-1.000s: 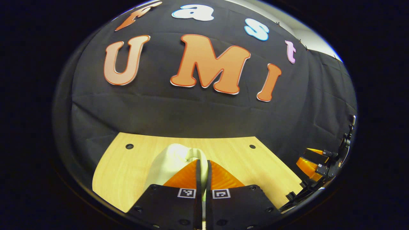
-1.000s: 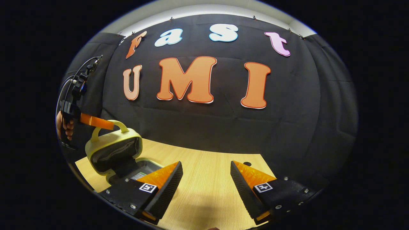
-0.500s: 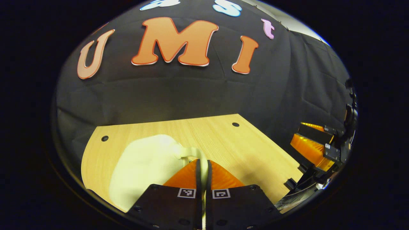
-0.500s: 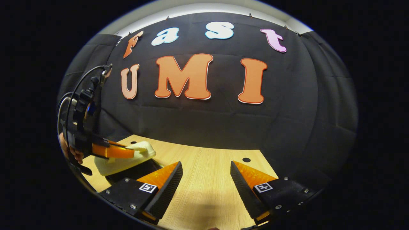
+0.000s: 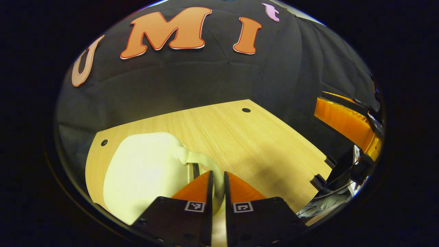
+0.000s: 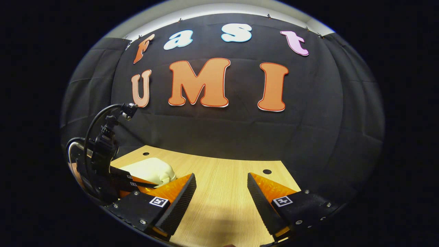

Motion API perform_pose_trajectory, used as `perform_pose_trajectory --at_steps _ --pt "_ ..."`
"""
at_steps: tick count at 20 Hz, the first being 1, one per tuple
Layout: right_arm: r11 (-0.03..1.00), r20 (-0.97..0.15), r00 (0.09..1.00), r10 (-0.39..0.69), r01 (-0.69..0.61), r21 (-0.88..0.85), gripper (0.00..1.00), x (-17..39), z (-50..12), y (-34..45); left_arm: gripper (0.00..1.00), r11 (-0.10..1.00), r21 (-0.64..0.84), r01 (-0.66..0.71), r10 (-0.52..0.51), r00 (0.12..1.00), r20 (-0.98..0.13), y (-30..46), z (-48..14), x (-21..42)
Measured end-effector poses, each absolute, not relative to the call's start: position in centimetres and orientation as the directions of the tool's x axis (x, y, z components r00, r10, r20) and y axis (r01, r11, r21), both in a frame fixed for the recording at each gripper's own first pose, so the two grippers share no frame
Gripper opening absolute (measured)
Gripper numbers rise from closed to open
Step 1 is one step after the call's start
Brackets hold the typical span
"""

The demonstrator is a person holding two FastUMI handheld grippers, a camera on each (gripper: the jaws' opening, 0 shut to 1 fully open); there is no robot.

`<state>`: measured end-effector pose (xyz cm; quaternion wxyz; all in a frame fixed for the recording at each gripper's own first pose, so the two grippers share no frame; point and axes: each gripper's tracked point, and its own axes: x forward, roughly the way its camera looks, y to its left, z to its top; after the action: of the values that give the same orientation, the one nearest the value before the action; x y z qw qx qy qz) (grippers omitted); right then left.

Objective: First open the suitcase, pack the skin care products into it, and then close the suitcase.

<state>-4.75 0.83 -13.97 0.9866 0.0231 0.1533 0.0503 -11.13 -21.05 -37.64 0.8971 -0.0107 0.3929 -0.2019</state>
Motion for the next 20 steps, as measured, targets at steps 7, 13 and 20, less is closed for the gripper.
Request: perform_pose_trajectory --at_steps 7,13,20 --pt "0.991 -0.274 0.953 0.129 -0.113 0.074 0.95 -4.1 -12.6 1.9 0.39 0.94 -0.144 0.31 -0.334 0.737 -0.588 -20.0 -32.2 -9.0" --pt "0.989 -0.166 0.976 0.143 -0.136 0.05 0.95 -3.5 -9.2 3.7 0.89 0.979 -0.067 0.191 -0.202 0.894 -0.399 -17.2 -25.3 -7.6" --pt "0.974 -0.052 0.973 0.225 -0.224 0.029 0.95 -4.0 -4.4 6.9 0.94 0.998 -0.035 0.061 -0.067 0.97 -0.233 -14.0 -18.8 -8.0"
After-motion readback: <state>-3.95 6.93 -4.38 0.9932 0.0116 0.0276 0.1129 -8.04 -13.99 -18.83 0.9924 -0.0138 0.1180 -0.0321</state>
